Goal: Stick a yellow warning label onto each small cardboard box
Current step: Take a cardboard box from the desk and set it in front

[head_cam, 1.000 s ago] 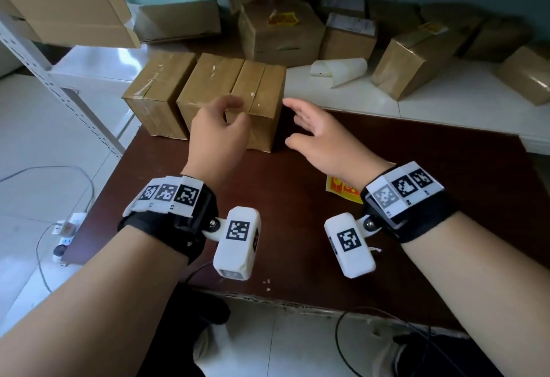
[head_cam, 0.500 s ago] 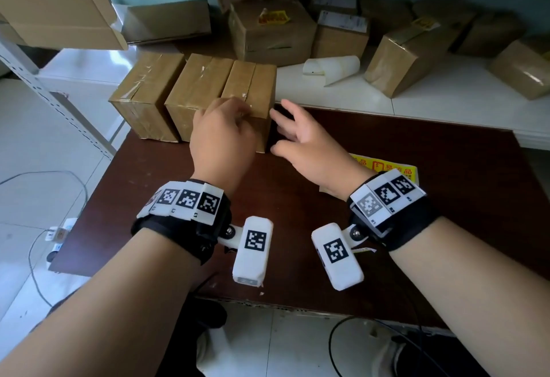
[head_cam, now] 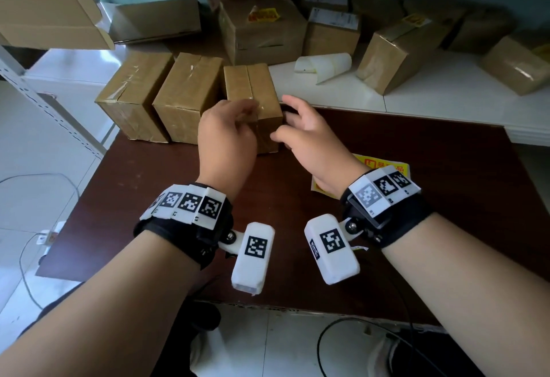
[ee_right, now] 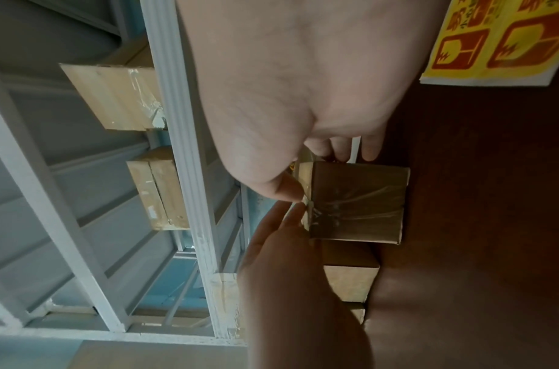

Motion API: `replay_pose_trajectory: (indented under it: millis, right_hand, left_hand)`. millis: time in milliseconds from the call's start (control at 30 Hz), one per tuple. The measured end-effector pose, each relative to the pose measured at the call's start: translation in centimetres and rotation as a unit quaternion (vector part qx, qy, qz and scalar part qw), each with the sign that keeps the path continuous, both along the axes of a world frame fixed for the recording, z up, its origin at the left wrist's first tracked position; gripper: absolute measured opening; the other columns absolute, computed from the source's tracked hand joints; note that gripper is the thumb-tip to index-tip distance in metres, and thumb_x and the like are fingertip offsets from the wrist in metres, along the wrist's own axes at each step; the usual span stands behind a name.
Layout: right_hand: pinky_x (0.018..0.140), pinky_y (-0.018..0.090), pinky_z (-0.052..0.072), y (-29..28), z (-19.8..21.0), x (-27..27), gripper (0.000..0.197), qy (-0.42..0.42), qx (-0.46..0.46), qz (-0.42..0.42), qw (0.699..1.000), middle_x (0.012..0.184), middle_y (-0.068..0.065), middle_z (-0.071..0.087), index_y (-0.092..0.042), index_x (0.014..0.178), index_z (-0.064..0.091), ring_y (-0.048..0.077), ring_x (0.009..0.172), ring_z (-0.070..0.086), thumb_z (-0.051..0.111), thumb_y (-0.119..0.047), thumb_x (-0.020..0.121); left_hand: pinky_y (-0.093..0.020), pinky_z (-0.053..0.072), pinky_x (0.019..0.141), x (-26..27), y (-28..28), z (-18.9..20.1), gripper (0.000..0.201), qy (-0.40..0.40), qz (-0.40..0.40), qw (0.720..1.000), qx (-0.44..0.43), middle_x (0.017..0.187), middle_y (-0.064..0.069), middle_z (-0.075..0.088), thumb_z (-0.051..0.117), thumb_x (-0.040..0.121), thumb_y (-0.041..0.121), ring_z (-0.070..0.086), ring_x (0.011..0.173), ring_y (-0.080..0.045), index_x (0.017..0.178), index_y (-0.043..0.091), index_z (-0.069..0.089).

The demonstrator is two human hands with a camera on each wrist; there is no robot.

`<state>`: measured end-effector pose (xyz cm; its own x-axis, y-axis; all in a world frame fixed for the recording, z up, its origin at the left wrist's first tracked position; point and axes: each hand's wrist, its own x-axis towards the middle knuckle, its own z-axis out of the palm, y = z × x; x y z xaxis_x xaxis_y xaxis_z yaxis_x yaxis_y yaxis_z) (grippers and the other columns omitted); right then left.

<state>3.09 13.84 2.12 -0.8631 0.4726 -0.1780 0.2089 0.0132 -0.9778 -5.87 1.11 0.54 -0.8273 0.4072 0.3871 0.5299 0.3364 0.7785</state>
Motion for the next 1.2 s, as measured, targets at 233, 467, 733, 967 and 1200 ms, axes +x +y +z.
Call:
replay_pose_trajectory:
  millis: [233,467,733,967,1200]
  right_hand:
    - [0.125,0.04,0.041,1.4,0.6,0.3,0.077,-0.039,-0.023,-0.038,0.998,0.162,0.005,0.056,-0.016,0.167,0.043,0.018,0.148,0.051,0.07,-0.019,0.095]
    - [0.116,0.036,0.039,1.9,-0.2,0.7,0.04,-0.052,-0.015,-0.008,0.998,0.129,0.0,0.079,-0.016,0.123,0.079,0.017,0.135,0.062,0.068,-0.024,0.086]
    - [0.109,0.038,0.05,1.8,1.1,2.0,0.048,-0.028,-0.057,-0.047,0.997,0.131,0.001,0.078,-0.021,0.134,0.069,0.017,0.127,0.067,0.07,-0.019,0.086]
    - [0.08,0.019,0.045,1.3,3.0,5.3,0.047,-0.024,-0.055,-0.039,0.997,0.125,-0.007,0.077,-0.023,0.147,0.062,-0.003,0.105,0.067,0.065,-0.008,0.103]
    - [0.115,0.032,0.047,0.6,3.3,9.3,0.061,0.003,-0.05,-0.028,0.998,0.137,-0.01,0.077,-0.028,0.158,0.055,0.004,0.128,0.069,0.072,-0.021,0.1]
  left_hand:
    - [-0.026,0.051,0.089,-0.5,1.3,-0.1,0.043,-0.155,0.085,0.984,0.026,0.122,-0.005,0.063,0.061,0.102,0.018,0.062,0.106,-0.016,0.144,0.011,0.058]
    - [-0.037,0.049,0.077,-0.6,2.4,-1.2,0.051,-0.342,0.027,0.939,0.011,0.098,-0.006,0.071,0.05,0.11,0.05,0.068,0.093,-0.025,0.115,0.006,0.074]
    - [-0.035,0.047,0.07,0.8,2.0,-0.2,0.054,-0.314,-0.004,0.948,0.045,0.079,-0.004,0.068,0.056,0.108,0.054,0.063,0.074,-0.019,0.094,0.007,0.078]
    - [-0.034,0.048,0.067,2.4,1.2,0.5,0.057,-0.243,-0.042,0.969,0.025,0.077,-0.016,0.072,0.054,0.107,0.057,0.065,0.068,-0.016,0.083,0.01,0.076]
    - [-0.038,0.052,0.067,6.0,0.3,1.6,0.054,-0.181,-0.078,0.98,-0.012,0.077,-0.004,0.077,0.051,0.11,0.057,0.074,0.076,-0.023,0.085,0.017,0.077]
